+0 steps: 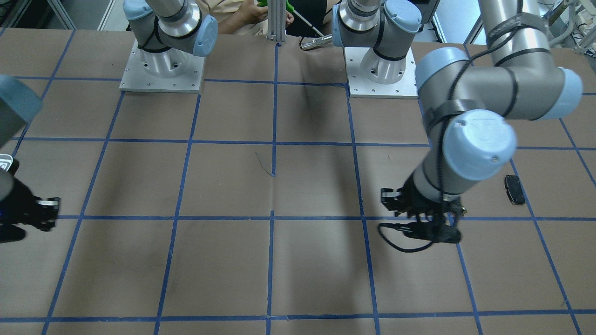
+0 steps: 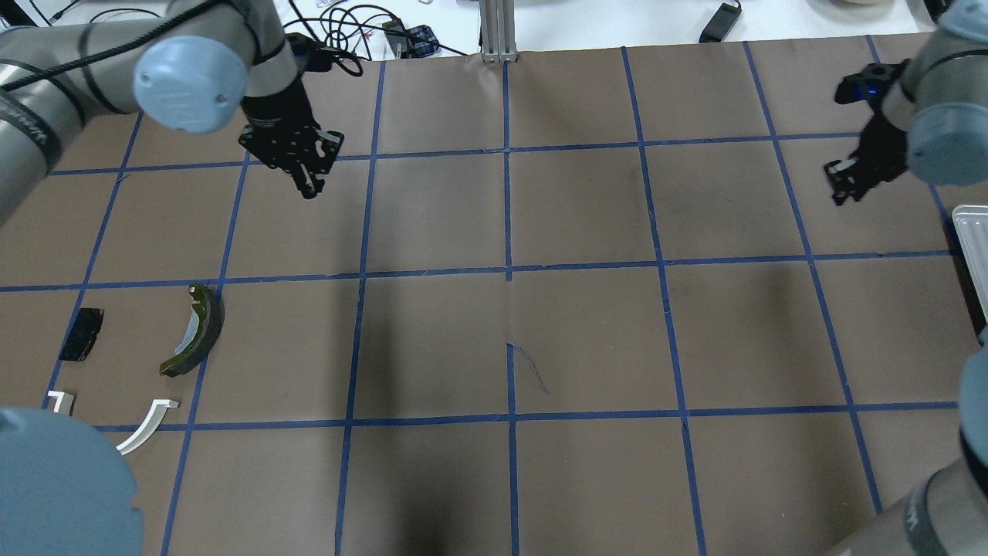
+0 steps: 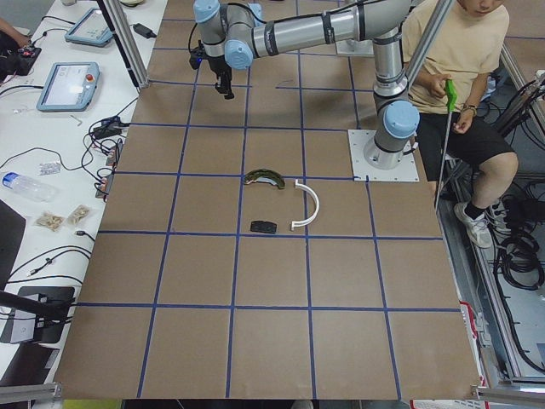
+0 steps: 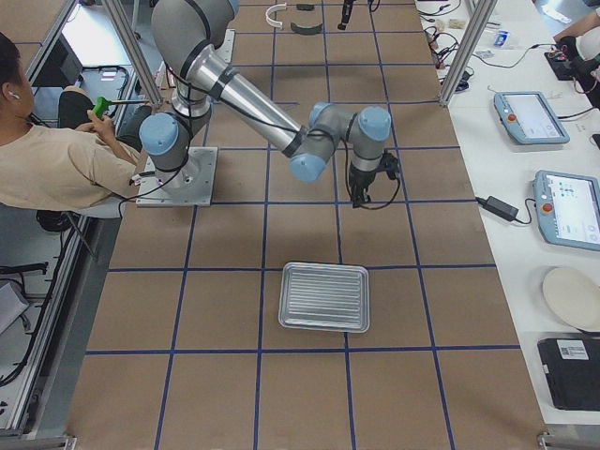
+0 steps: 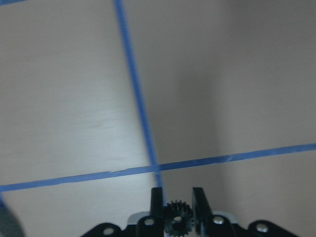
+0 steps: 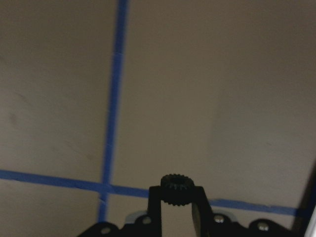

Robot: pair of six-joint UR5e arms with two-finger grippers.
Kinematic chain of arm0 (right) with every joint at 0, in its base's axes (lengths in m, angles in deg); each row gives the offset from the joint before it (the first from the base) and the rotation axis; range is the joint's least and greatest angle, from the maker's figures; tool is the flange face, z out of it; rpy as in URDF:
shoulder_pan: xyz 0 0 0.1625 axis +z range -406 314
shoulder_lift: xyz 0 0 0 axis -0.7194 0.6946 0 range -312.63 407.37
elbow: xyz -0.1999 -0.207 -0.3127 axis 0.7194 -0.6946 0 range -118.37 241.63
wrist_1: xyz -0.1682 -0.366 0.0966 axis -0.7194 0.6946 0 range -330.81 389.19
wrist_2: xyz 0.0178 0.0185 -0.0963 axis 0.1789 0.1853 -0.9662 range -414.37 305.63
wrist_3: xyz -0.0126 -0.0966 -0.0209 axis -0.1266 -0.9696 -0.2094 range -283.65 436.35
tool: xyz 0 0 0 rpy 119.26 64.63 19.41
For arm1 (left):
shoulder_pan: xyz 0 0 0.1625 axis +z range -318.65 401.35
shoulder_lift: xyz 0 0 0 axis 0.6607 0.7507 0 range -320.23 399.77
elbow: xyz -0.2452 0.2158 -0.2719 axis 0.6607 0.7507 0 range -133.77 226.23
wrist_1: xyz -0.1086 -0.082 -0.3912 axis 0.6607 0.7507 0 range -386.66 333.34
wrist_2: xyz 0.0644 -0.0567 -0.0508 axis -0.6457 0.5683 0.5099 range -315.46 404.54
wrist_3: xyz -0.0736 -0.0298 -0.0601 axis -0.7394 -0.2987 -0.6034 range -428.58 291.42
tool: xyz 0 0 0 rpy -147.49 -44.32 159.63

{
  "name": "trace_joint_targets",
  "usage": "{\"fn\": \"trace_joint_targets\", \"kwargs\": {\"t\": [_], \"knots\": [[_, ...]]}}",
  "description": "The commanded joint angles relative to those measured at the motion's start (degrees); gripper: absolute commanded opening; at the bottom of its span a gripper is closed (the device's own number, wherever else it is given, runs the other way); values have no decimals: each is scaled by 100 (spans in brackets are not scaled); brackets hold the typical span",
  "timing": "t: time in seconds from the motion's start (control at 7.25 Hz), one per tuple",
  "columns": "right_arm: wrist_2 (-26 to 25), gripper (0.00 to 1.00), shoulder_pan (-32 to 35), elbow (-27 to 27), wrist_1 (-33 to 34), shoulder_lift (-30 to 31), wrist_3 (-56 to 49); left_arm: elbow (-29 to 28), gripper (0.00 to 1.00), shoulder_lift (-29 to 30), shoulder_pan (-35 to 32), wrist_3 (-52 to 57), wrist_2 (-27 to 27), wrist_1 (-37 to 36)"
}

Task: Place bearing gear from tray to pile

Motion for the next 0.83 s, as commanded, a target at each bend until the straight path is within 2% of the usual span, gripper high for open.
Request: {"fn": "trace_joint_targets", "kwargs": {"t": [0.0,0.14,0.41,0.69], "knots": [[264,0,1966,19,-69,11,2447,-9,0,-82,1448,726,-169,538],[623,0,2715,-7,-26,-25,3398,122,0,-91,1900,771,-274,515],[802,0,3999,9,10,-147,5096,473,0,-83,1974,1105,-293,358],[811,0,4759,19,456,-506,5753,1087,0,-56,2420,1621,-293,-430]]}}
